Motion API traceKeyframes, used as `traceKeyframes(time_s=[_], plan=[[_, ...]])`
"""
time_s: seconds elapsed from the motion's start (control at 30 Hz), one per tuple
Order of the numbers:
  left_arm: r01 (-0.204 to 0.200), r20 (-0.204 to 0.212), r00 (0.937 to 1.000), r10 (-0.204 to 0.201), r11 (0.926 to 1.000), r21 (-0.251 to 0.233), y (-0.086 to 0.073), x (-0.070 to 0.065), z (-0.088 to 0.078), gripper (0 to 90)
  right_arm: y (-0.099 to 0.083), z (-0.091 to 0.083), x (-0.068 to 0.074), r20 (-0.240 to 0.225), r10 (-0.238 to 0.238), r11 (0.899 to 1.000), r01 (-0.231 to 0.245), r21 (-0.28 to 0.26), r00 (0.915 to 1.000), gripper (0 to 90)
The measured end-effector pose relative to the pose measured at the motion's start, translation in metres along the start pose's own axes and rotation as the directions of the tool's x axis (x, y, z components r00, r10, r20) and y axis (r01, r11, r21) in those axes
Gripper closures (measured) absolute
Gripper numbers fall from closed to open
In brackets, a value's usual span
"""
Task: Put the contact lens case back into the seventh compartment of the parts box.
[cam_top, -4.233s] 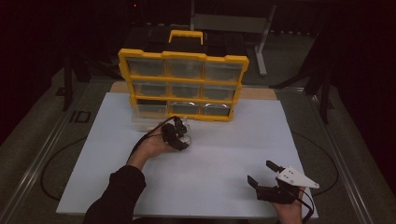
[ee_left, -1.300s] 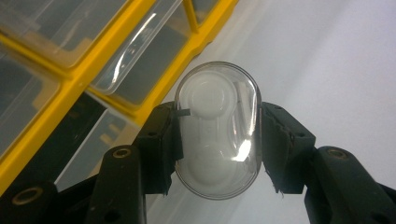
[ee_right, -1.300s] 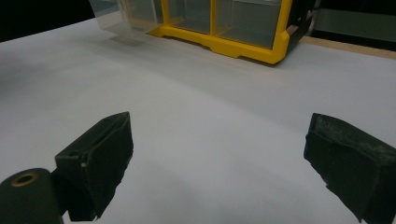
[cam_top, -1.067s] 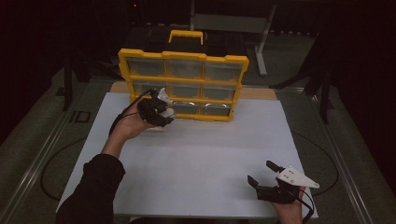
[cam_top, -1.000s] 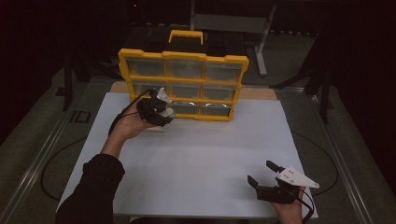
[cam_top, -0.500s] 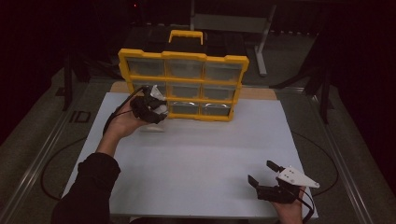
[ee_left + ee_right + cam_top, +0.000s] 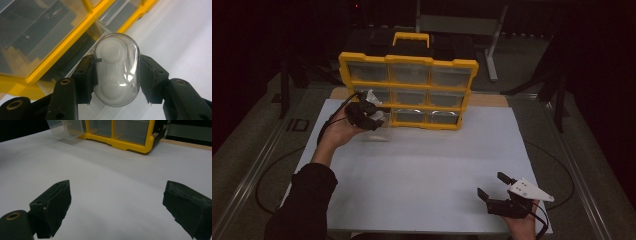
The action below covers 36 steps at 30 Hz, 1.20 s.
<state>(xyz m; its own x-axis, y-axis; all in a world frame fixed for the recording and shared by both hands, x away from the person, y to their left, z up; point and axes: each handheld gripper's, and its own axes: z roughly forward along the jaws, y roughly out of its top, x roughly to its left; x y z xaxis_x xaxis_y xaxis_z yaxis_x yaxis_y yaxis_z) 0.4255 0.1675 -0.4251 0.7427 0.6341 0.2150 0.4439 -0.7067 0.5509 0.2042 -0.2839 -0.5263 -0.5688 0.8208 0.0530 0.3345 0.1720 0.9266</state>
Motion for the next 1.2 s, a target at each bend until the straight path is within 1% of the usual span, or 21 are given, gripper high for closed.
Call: traceKeyframes(time_s=[0.23, 0.4, 0.63, 0.83, 0.97, 1.07, 1.2], plan=[[0.022, -0.024, 0.9995, -0.022, 0.9997, 0.007, -0.007, 0.008, 0.000, 49.5, 0.000, 0.001, 0.000, 0.001, -0.004, 1.000, 0.004, 0.002, 1.0000, 7.8], [0.042, -0.026, 0.9988, -0.042, 0.9991, 0.001, -0.012, 0.011, 0.002, 49.4, 0.000, 0.000, -0.001, 0.003, -0.004, 1.000, 0.004, 0.002, 1.0000, 7.8], [0.064, -0.035, 0.9974, -0.063, 0.9980, 0.003, -0.016, 0.014, 0.004, 49.4, 0.000, 0.000, -0.001, 0.003, -0.002, 1.000, 0.002, 0.002, 1.0000, 7.8], [0.080, -0.039, 0.9961, -0.079, 0.9967, 0.016, -0.021, 0.016, 0.006, 49.4, 0.000, 0.000, -0.001, 0.004, -0.001, 1.000, 0.001, 0.002, 1.0000, 7.8], [0.099, -0.051, 0.9939, -0.098, 0.9950, 0.014, -0.023, 0.018, 0.006, 49.4, 0.000, 0.000, -0.001, 0.004, -0.004, 1.000, 0.004, 0.004, 1.0000, 7.8], [0.103, -0.064, 0.9928, -0.102, 0.9945, 0.018, -0.024, 0.019, 0.006, 49.3, 0.000, 0.000, 0.000, 0.005, -0.001, 1.000, 0.001, 0.002, 1.0000, 7.8], [0.102, -0.069, 0.9926, -0.100, 0.9945, 0.022, -0.024, 0.019, 0.007, 49.3, 0.000, 0.000, -0.001, 0.004, 0.000, 1.000, 0.000, 0.002, 1.0000, 7.8]])
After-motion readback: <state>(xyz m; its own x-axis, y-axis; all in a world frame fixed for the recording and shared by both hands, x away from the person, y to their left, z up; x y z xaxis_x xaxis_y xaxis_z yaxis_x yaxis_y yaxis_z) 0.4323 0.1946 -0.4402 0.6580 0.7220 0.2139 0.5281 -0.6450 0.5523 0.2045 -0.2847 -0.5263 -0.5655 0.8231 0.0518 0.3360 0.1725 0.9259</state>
